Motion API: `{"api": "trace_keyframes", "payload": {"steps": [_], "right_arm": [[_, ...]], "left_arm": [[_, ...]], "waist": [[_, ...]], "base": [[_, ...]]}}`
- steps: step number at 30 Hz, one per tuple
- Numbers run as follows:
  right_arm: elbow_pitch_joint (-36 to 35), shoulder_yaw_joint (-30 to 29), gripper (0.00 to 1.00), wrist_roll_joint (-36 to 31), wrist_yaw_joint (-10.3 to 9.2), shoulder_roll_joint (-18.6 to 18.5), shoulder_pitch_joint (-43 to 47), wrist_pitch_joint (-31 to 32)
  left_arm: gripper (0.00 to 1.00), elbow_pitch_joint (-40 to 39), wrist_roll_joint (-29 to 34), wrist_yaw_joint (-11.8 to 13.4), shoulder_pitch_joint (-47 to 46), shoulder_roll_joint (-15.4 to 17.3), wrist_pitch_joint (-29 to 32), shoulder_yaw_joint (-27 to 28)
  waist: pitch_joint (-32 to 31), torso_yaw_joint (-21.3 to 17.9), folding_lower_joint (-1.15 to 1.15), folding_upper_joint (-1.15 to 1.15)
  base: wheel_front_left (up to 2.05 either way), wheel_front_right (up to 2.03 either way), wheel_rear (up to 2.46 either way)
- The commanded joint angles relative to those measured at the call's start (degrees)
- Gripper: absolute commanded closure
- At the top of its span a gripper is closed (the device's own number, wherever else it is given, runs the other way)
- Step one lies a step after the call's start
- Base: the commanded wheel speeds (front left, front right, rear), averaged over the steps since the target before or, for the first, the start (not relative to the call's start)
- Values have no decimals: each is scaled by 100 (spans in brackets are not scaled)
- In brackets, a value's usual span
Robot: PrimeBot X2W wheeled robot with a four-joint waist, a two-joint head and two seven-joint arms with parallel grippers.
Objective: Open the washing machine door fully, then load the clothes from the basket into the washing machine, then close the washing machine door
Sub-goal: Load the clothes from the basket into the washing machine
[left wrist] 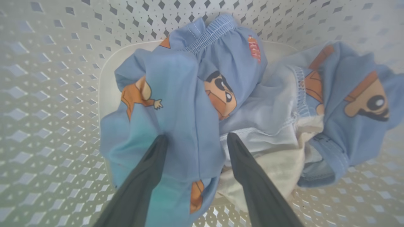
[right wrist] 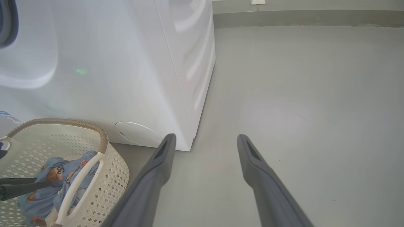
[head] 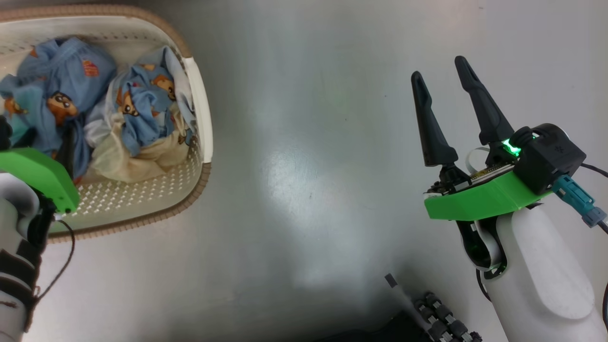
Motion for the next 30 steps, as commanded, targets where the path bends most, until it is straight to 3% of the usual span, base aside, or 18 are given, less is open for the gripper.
{"api": "trace_keyframes", "payload": {"steps": [1,8,9,11,12,21,30], "right_arm": [[-142,142,0,-53,25,37,126,-46],[-172,191,0,-73,25,44,114,-46],[-169,204,0,-75,25,45,113,-46],[-164,228,0,-79,25,48,110,-46],[-162,232,0,-81,25,50,111,-46],[-131,182,0,-79,25,35,132,-46],[-19,96,0,16,25,-24,176,-46]], "left_arm": [[0,9,109,34,-24,334,16,51],[0,11,164,47,-76,371,119,-50],[53,11,166,45,-76,382,156,-64],[90,11,168,40,-77,396,174,-86],[100,11,164,39,-72,396,182,-92],[100,12,28,22,35,311,82,-56],[100,7,-417,-28,387,36,-511,241]], "waist": [[49,-34,0,0],[97,-72,0,0],[95,-81,0,0],[84,-98,0,0],[75,-102,0,0],[-152,-26,0,0],[-848,202,0,0]], "base": [[0,0,0],[0,0,0],[0,0,0],[0,0,0],[0,0,0],[0,0,0],[0,0,0]]}}
